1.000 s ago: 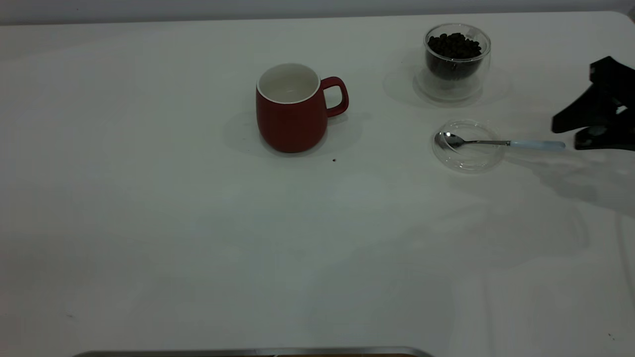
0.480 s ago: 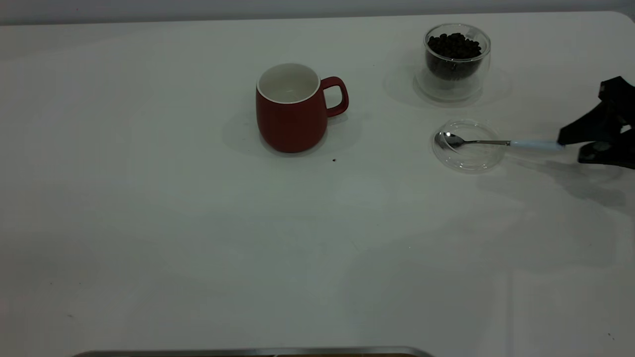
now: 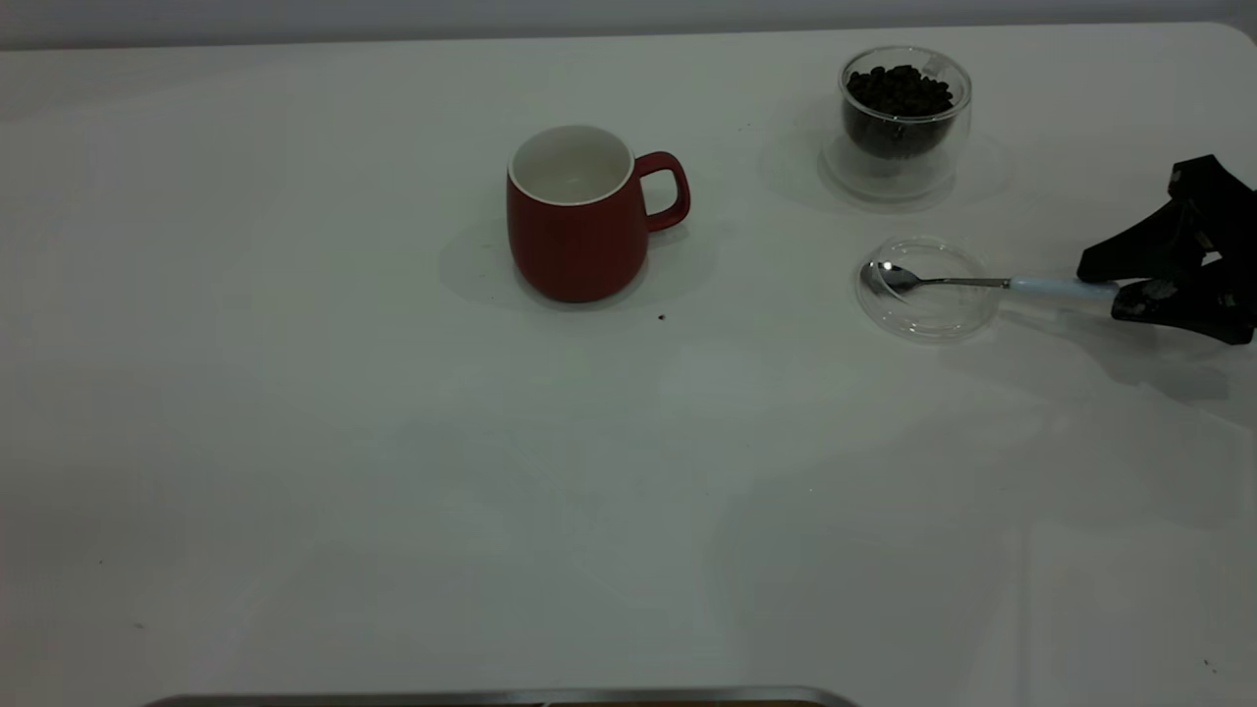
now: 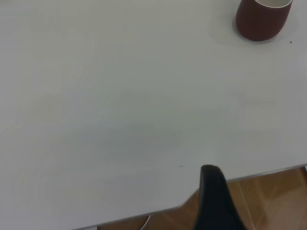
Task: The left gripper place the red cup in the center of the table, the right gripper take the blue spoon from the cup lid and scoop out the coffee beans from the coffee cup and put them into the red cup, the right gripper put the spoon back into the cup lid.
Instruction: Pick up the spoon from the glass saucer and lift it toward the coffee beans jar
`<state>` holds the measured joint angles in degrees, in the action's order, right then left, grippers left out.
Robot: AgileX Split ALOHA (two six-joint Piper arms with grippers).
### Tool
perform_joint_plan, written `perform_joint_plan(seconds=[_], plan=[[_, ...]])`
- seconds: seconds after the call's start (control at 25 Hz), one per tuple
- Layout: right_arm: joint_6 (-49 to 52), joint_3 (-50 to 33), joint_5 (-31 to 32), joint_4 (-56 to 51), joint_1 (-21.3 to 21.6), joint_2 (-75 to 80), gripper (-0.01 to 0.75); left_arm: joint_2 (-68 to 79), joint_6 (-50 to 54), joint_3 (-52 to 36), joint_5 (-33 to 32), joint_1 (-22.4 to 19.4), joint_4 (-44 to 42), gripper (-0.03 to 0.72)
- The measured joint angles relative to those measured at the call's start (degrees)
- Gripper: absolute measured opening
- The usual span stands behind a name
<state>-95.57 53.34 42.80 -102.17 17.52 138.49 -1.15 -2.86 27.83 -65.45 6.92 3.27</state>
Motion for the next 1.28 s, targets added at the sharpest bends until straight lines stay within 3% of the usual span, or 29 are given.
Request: perform_joint_plan(seconds=[0.56,1.28], plan=[[0.0,1.5,3.2,-0.1,-2.6,3.4,0.438,0.0,0.0,0.0,0.0,0.0,0.0,0.516],[0.0,1.5,3.1,-0.2,-2.6,3.4,0.349,0.0,0.1,0.0,0.0,0.0,0.0,0.516]])
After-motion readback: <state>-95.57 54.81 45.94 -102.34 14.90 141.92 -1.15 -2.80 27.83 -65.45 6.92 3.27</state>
